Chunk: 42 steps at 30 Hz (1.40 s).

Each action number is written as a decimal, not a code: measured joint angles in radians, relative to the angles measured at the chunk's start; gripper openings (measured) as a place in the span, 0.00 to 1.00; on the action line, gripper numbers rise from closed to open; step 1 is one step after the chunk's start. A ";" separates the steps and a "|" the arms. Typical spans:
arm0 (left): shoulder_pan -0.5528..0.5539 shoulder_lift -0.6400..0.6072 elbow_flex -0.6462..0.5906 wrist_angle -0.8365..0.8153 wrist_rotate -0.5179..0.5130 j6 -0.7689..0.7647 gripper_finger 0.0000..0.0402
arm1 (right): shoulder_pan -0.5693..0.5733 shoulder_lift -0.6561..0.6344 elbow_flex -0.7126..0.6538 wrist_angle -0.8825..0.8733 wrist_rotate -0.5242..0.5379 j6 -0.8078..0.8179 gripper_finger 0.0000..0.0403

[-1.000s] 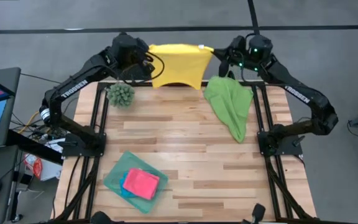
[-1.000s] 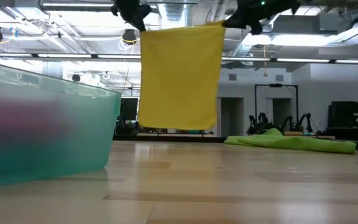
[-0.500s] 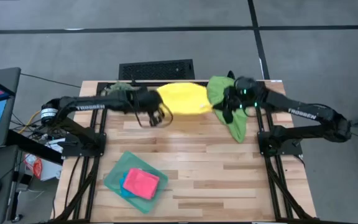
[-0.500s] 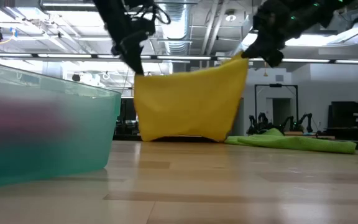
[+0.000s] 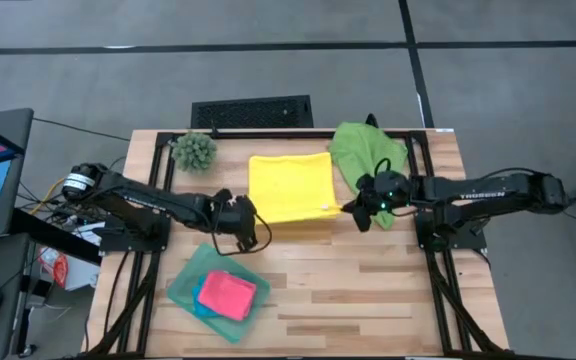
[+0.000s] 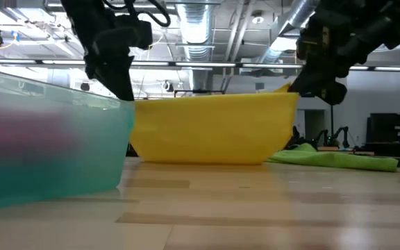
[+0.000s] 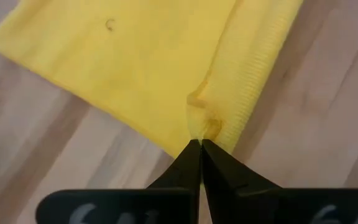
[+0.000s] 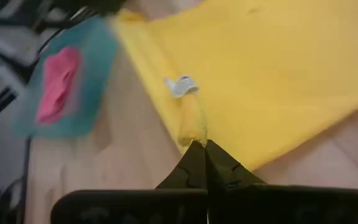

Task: Fold microfiber towels
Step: Fold the yellow microfiber towel

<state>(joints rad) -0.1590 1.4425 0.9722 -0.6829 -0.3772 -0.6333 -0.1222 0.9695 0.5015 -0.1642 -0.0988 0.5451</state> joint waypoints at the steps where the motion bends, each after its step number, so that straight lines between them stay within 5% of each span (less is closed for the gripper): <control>1: 0.002 0.000 0.000 0.000 0.015 -0.033 0.00 | -0.008 0.000 0.000 0.002 0.001 0.015 0.01; 5: -0.009 0.000 0.000 -0.001 0.159 -0.085 0.00 | -0.021 0.000 0.000 0.004 -0.043 0.061 0.01; 12: -0.111 -0.014 0.000 -0.027 0.206 -0.234 0.00 | 0.118 -0.003 0.000 0.009 -0.074 0.185 0.01; 18: -0.116 -0.023 -0.002 -0.067 0.055 -0.221 0.00 | 0.114 0.033 0.000 0.034 0.013 0.164 0.01; 29: 0.059 -0.014 -0.005 -0.066 -0.153 -0.053 0.00 | -0.163 0.205 0.000 0.200 -0.008 0.004 0.01; 42: 0.179 0.017 -0.122 0.118 -0.188 -0.031 0.00 | -0.290 0.416 0.000 0.448 -0.087 -0.022 0.01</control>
<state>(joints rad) 0.0197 1.4597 0.8507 -0.5653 -0.5650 -0.6643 -0.4125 1.3855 0.5014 0.2842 -0.1856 0.5228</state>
